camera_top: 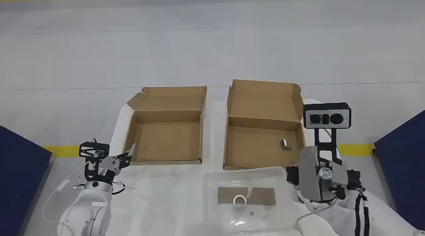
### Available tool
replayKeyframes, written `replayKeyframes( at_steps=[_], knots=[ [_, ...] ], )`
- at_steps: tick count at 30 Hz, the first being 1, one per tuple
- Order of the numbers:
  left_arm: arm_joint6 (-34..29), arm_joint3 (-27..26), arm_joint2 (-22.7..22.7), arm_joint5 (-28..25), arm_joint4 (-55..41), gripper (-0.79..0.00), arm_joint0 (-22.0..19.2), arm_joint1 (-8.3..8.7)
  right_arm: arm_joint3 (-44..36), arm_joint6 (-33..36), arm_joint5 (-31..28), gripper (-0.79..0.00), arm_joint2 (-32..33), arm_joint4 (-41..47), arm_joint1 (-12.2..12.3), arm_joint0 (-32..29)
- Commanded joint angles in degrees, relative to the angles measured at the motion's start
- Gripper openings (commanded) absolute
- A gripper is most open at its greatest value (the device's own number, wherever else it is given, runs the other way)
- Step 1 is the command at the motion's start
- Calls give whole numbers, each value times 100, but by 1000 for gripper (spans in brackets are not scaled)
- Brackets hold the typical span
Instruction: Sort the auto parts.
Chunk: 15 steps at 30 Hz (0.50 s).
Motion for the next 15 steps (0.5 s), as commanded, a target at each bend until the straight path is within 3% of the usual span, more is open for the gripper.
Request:
replayKeyframes(
  at_steps=[1,9,15],
  knots=[
    [0,0,0,0,0,0,0,0,38,-123,73,-785,119,-248,-15,-56],
    [0,0,0,0,0,0,0,0,-5,-856,604,-785,645,-1777,-37,-350],
    [0,0,0,0,0,0,0,0,-248,-1008,606,-785,732,-1730,-122,-589]
  ],
)
